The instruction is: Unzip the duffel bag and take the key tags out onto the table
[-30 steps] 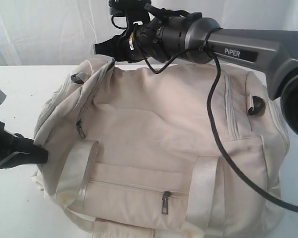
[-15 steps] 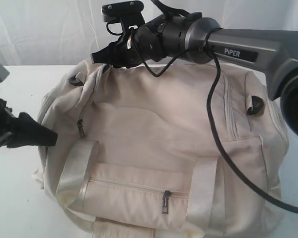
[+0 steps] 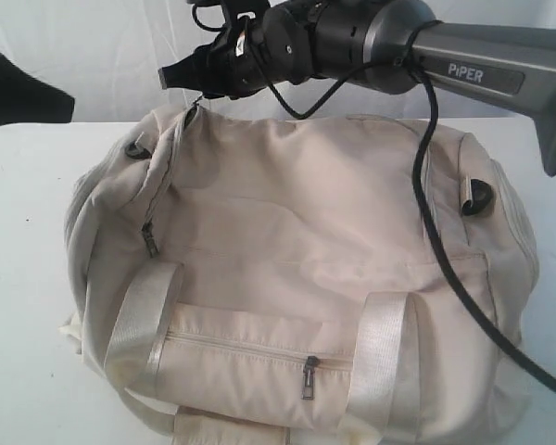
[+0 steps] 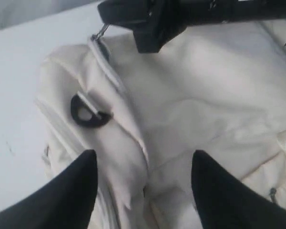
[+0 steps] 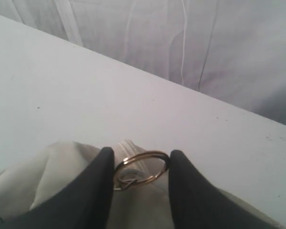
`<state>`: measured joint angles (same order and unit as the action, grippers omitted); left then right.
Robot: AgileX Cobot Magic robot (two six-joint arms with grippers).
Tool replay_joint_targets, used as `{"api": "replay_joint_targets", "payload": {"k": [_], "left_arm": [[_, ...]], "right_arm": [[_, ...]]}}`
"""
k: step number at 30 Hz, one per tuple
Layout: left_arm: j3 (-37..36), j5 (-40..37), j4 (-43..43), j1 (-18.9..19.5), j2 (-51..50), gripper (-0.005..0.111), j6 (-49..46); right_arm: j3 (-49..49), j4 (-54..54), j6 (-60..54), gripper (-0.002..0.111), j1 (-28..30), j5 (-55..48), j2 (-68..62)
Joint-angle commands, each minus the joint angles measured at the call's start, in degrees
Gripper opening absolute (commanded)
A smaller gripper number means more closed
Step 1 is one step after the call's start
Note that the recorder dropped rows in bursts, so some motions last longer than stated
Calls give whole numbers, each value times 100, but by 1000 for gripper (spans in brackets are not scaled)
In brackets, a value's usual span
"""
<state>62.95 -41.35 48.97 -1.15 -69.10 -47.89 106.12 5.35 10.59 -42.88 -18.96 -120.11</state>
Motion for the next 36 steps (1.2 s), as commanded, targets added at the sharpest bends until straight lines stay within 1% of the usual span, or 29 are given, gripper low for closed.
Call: {"api": "replay_joint_targets", "payload": {"k": [1,3,6,10,12,15,18,20,22,23,26,29,30,36], "left_arm": [[-277,482,907,-507,-207,62,-1406],[-396,964,1057,-880,-436,62,-1953],[-422,1648,1033,-1351,-815,62,-2320],[-422,2483,1017,-1750,-1405,64,-2551],[-422,2829,1017,-1870,-1699,68,-2613],[-422,3309,1017,-1915,-2056,72,-2719],[-422,3737,1017,-1915,-2353,72,-2719],[-422,3796,1017,-1925,-2506,72,-2719],[-422,4001,1017,-1957,-2638,67,-2719],[-422,4026,1017,-1957,-2692,61,-2697],[-422,4055,1017,-1957,-2749,36,-2565],[-422,4058,1017,-1957,-2737,6,-2523],[-422,4058,1017,-1957,-2737,0,-2523],[-433,3658,1017,-1957,-2592,0,-2514]], "right_arm": [[55,-423,-638,0,-5,6,167],[55,-713,-1005,0,-5,-78,187],[55,-845,-1309,0,-5,-218,192],[55,-845,-1353,0,-5,-317,202],[55,-845,-1506,0,-5,-329,202],[55,-845,-1581,0,-5,-355,214],[55,-845,-1679,0,-5,-376,214],[55,-845,-1707,0,-5,-387,214],[55,-845,-1782,0,-5,-361,214],[55,-845,-1816,0,-5,-333,204],[55,-835,-1828,0,7,-264,134],[55,-803,-1828,0,32,-211,24],[55,-783,-1828,0,43,-165,4],[55,-667,-1793,0,235,167,-9]]}}
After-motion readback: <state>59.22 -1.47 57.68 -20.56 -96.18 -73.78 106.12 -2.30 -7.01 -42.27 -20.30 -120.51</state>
